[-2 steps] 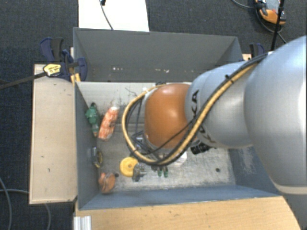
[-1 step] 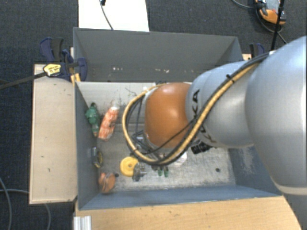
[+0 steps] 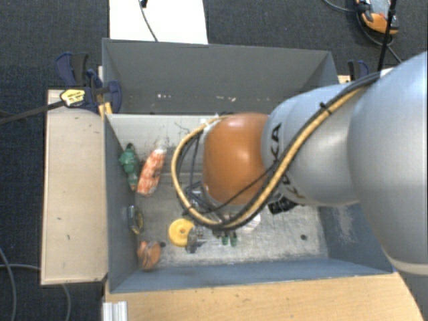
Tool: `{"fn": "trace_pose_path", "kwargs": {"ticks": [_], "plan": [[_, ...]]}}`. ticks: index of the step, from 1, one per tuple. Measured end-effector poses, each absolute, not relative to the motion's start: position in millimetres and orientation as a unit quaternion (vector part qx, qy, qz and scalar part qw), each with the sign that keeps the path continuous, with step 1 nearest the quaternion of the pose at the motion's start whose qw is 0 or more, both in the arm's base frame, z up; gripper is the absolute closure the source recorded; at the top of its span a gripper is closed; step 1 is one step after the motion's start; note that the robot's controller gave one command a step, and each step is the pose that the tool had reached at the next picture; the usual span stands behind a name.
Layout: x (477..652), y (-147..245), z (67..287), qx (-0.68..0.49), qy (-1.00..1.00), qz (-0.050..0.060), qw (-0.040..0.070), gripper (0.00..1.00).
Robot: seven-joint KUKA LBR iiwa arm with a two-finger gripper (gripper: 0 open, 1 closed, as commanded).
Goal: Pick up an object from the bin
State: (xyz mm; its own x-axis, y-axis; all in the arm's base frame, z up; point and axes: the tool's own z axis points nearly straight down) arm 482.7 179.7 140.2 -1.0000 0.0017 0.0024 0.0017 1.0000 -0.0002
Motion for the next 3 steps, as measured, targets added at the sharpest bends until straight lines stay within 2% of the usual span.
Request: {"fn": "trace_pose_path", "kwargs": {"ticks": [3], "plan": [[483.7, 180, 169, -0.002, -1.0, -0.001, -0.001, 1.0]]}}
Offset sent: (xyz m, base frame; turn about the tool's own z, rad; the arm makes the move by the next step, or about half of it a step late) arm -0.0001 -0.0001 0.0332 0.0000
